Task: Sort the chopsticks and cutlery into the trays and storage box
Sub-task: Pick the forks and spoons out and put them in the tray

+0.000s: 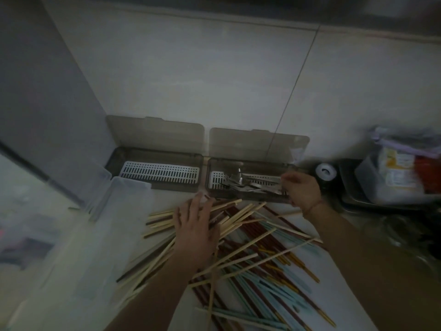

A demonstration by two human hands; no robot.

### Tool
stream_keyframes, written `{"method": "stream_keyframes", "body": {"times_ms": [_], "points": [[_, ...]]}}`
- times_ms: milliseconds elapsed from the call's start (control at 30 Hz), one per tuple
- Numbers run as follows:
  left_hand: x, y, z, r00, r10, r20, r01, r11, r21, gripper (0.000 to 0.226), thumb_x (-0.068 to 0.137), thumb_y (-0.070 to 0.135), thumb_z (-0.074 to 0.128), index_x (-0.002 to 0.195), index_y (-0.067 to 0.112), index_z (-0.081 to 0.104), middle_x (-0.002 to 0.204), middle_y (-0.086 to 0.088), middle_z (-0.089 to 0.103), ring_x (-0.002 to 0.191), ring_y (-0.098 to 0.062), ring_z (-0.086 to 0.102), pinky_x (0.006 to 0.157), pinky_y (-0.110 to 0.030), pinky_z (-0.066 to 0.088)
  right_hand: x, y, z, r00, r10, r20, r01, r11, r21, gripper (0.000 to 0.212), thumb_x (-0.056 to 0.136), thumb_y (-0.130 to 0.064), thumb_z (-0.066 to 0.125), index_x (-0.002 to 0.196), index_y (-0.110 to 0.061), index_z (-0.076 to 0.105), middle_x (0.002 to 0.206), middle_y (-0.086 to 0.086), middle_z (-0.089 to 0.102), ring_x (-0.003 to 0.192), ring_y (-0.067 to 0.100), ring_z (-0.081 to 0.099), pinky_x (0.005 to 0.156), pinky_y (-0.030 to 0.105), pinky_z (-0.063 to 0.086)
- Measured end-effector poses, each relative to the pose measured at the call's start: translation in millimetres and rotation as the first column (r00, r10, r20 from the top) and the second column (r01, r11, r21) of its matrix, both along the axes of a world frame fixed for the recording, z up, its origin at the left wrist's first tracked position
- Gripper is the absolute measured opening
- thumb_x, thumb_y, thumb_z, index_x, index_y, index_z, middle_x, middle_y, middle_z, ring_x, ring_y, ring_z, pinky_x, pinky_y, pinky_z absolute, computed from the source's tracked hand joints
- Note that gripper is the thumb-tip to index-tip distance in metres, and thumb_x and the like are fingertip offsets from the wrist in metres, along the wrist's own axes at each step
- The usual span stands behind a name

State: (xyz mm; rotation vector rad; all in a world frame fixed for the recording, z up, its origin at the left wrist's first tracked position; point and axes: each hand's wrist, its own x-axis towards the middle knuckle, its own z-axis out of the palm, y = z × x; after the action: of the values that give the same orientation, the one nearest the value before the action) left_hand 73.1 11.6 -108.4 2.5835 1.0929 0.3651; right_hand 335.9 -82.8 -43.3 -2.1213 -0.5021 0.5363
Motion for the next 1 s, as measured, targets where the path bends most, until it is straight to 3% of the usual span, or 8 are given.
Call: {"method": "stream_keyframes", "body": {"times_ms": [67,133,233,333,567,767,900,1000], "points": [[-7,-10,-6,0.998,-0.029,0.048,0.028,1.0,0.013,0.054,0.087,0.042,0.053,0.137,0.023,0.047,0.147,-0.006,0.04,0.13,-0.035,0.039,0.108,-0.059,0.029,-11,-25,-1,0.973,0.026,0.23,-0.036,0.999,0.039,0.006,0.088,-0.008,0.063,0.089,-0.013,0.067,0.088,0.005,0.067,0.073,0.009,0.057,0.073,0.019,0.047],[-15,-20,-10,0.995,-0.051,0.083,0.048,0.998,0.038,0.049,0.087,0.043,0.053,0.132,0.023,0.053,0.142,-0.005,0.045,0.124,-0.035,0.044,0.105,-0.057,0.032,-33,-56,-6,0.923,0.138,0.358,-0.148,0.989,0.0,0.009,0.088,-0.012,0.064,0.086,-0.021,0.065,0.086,-0.008,0.064,0.074,0.003,0.057,0.07,0.014,0.044],[-23,-32,-14,0.987,-0.117,0.111,0.109,0.991,0.078,0.046,0.085,0.046,0.056,0.124,0.022,0.058,0.134,-0.004,0.049,0.12,-0.034,0.047,0.102,-0.056,0.034,-75,-100,-28,0.795,0.395,0.46,-0.338,0.919,-0.204,0.01,0.088,-0.019,0.062,0.089,-0.028,0.068,0.085,-0.015,0.06,0.071,-0.001,0.056,0.063,0.012,0.043],[-27,-39,-16,0.984,-0.162,0.076,0.155,0.984,0.087,0.046,0.085,0.049,0.056,0.123,0.023,0.059,0.134,-0.001,0.05,0.122,-0.031,0.047,0.104,-0.056,0.032,-106,-129,-56,0.688,0.532,0.494,-0.426,0.847,-0.318,0.013,0.082,-0.027,0.06,0.092,-0.029,0.068,0.101,-0.009,0.063,0.087,0.016,0.061,0.069,0.027,0.055],[-27,-48,-12,0.994,-0.11,0.014,0.11,0.993,0.044,0.04,0.089,0.046,0.05,0.123,0.026,0.055,0.133,0.002,0.05,0.121,-0.028,0.047,0.106,-0.054,0.03,-129,-153,-69,0.731,0.442,0.52,-0.352,0.897,-0.268,0.035,0.086,-0.037,0.043,0.108,-0.025,0.067,0.12,-0.002,0.06,0.109,0.023,0.053,0.093,0.039,0.049],[-46,-46,-4,0.984,-0.153,0.095,0.153,0.988,0.006,0.04,0.091,0.049,0.05,0.124,0.028,0.058,0.135,0.006,0.049,0.121,-0.025,0.046,0.101,-0.047,0.034,-128,-165,-70,0.754,0.377,0.539,-0.235,0.92,-0.315,0.036,0.081,-0.037,0.045,0.102,-0.021,0.07,0.113,0.001,0.063,0.103,0.027,0.053,0.081,0.044,0.053],[-69,-39,-4,0.937,-0.35,-0.005,0.35,0.937,-0.013,0.057,0.086,0.067,0.05,0.131,0.031,0.05,0.141,0.006,0.045,0.13,-0.025,0.041,0.106,-0.053,0.032,-146,-142,-63,0.735,0.39,0.554,-0.271,0.919,-0.287,0.031,0.082,-0.034,0.046,0.1,-0.023,0.069,0.105,-0.002,0.063,0.098,0.025,0.054,0.08,0.04,0.051],[-74,-40,0,0.884,-0.448,-0.134,0.445,0.894,-0.056,0.073,0.076,0.07,0.054,0.139,0.038,0.039,0.146,0.007,0.038,0.136,-0.022,0.032,0.113,-0.054,0.021,-169,-124,-63,0.705,0.423,0.57,-0.288,0.904,-0.316,0.02,0.08,-0.029,0.055,0.093,-0.025,0.07,0.094,-0.004,0.061,0.089,0.026,0.055,0.074,0.038,0.05]]}}
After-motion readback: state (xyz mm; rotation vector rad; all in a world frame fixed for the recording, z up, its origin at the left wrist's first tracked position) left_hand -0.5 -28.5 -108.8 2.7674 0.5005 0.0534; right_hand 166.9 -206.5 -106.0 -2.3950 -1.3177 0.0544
